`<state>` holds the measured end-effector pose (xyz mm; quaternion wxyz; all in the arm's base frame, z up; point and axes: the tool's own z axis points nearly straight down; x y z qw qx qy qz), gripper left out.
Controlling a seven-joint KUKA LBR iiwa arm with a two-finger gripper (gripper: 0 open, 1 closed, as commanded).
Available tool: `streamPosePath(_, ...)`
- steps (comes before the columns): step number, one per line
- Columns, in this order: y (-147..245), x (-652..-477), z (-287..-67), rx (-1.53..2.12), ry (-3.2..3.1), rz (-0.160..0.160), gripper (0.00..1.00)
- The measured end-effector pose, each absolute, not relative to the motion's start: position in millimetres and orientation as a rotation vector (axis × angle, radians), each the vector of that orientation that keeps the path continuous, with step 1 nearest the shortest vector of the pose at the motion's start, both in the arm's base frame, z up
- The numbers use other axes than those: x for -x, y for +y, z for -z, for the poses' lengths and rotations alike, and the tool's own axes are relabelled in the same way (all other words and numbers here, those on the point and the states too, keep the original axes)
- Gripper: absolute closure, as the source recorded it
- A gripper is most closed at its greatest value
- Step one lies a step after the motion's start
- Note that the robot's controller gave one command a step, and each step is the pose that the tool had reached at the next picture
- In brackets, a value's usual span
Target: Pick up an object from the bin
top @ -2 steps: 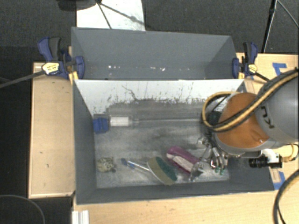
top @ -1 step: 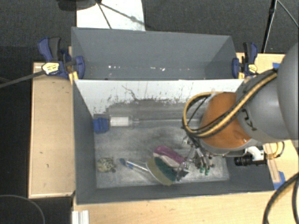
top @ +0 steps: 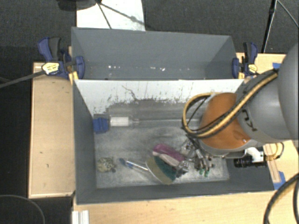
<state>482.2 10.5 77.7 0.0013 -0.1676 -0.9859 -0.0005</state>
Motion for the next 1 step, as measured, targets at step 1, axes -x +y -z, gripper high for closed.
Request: streamPosePath(1,-5.6,-479.3,-243.5,0.516,-3.108,0.002,1.0)
